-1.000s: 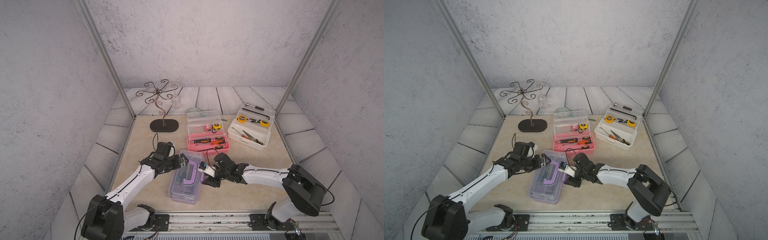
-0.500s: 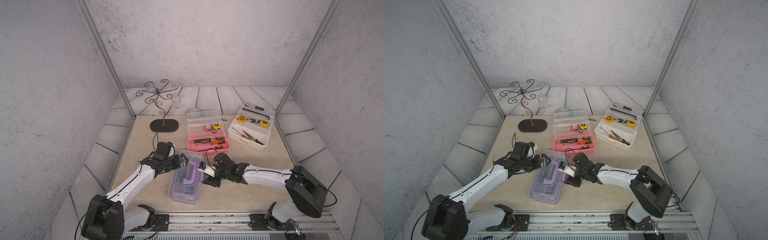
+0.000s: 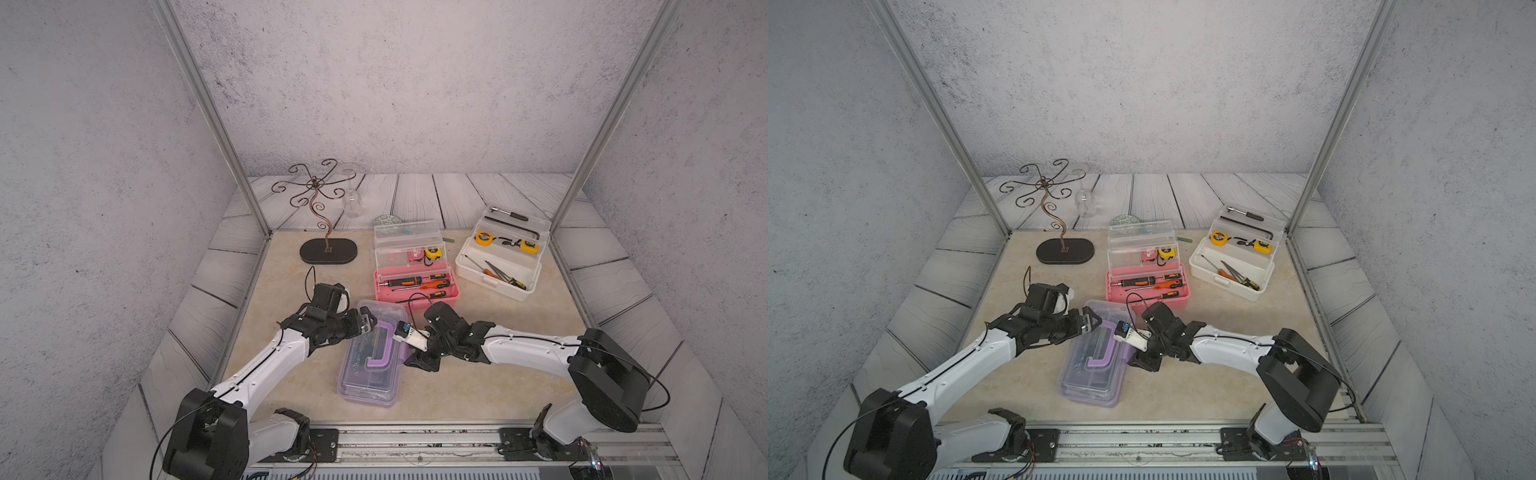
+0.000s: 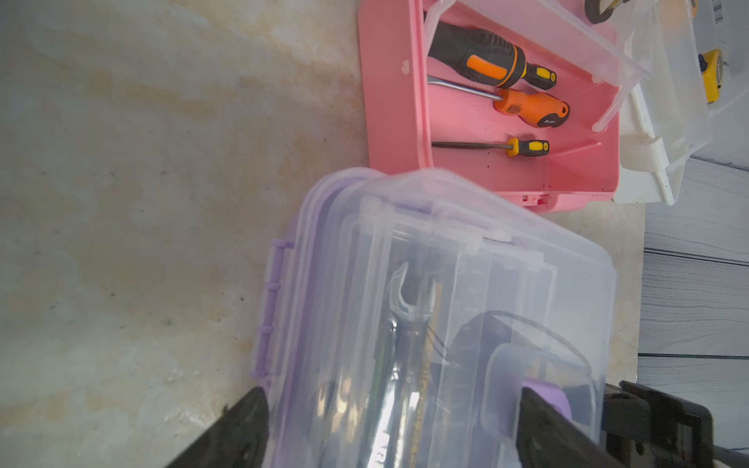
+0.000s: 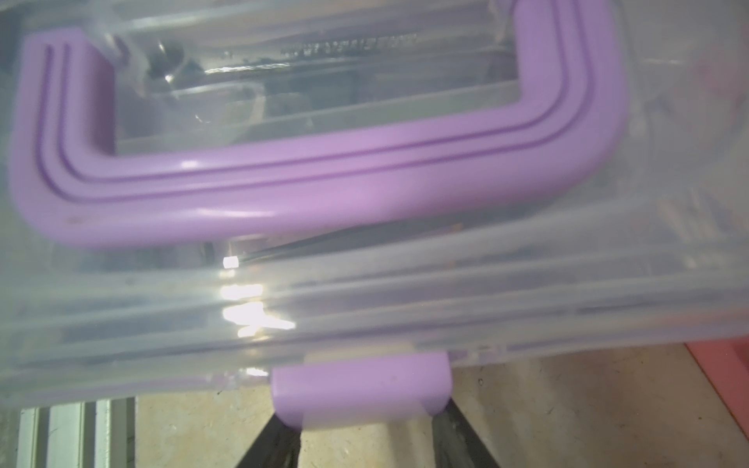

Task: Close toolboxes
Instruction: Fasten the toolbox latch on the toolbox.

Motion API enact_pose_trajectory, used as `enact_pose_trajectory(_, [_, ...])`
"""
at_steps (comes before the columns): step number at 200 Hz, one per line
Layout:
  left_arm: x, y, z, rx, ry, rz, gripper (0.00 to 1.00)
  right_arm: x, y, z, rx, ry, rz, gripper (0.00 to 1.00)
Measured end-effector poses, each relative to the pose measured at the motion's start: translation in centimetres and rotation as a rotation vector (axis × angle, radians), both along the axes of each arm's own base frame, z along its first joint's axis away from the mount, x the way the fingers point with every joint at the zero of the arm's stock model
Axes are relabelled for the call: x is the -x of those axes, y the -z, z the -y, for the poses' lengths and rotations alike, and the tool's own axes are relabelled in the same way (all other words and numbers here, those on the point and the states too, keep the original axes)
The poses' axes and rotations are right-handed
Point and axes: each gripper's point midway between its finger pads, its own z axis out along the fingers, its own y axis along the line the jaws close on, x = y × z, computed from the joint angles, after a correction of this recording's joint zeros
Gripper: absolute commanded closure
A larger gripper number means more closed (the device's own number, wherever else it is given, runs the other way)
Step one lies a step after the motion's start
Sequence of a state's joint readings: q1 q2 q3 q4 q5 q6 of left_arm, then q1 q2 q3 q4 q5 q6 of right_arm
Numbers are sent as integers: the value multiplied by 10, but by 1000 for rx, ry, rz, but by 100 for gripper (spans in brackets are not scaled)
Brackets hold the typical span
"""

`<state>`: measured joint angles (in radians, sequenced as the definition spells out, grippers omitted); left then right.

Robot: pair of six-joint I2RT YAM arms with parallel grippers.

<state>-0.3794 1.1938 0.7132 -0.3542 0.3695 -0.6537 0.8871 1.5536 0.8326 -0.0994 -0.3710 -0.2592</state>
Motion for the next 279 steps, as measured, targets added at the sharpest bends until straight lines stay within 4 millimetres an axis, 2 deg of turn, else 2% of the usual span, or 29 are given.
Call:
enact_pose_trajectory(77, [-1,-1,-2,-4,-7,4,7,-3,6,-6,-7,-21,18,53])
enact_pose_trajectory(116, [0,-1,-3,-8,-10,5,5,-5,5,-7,-11,-11,29,33])
enact_pose_trajectory(140, [1,-1,-4,-14,-14,1,4,-8,3,-5,-10,16,34,26])
enact_pose_trajectory(160, [3,-2,-5,-19,-21,-5,3,-8,-8,-1,-31,46,43,23])
enact_pose_trajectory(195, [9,-7,-8,-24,-27,-2,3,-9,-53,0,-162,124,66,20])
enact_pose_trajectory(207, [12,-8,-10,-29,-27,-5,3,-7,-61,2,-195,153,50,17])
enact_pose_trajectory(251, [20,-8,-16,-52,-26,-21,3,-1,-60,12,-239,296,-89,13])
enact_pose_trajectory(279, [24,-8,-17,-58,-26,-27,3,-7,-64,20,-254,418,-146,17])
